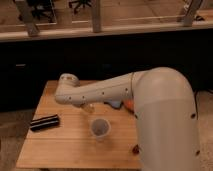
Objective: Place the eraser in the ceramic cup
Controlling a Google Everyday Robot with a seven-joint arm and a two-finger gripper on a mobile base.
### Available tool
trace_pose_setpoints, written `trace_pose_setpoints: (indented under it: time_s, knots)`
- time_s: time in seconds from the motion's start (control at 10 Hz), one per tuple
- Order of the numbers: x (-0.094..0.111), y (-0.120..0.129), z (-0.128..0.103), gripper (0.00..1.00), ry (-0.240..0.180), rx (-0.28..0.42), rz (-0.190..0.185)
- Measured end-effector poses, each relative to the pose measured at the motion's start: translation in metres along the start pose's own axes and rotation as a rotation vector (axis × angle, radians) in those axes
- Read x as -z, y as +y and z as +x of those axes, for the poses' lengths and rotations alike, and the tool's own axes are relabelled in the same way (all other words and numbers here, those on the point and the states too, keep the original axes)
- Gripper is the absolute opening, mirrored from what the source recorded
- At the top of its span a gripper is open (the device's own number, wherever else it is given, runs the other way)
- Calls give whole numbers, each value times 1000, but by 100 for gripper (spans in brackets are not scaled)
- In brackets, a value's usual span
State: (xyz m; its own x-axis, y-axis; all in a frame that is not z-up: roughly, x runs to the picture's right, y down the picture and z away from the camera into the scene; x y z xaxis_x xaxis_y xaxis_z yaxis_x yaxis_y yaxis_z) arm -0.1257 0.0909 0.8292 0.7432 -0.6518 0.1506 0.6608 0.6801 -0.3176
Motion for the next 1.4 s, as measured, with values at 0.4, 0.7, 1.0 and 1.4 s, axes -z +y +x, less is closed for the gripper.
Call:
trace_pose_setpoints:
  time_s: [0.4, 0.7, 1.0, 1.4]
  knots:
    - [-33, -16, 11, 80, -10, -70, -16]
    - [-52, -25, 13, 80, -18, -128, -24]
    - [-63, -35, 7, 80, -31, -165, -26]
    - [-76, -47, -11, 80, -38, -200, -37]
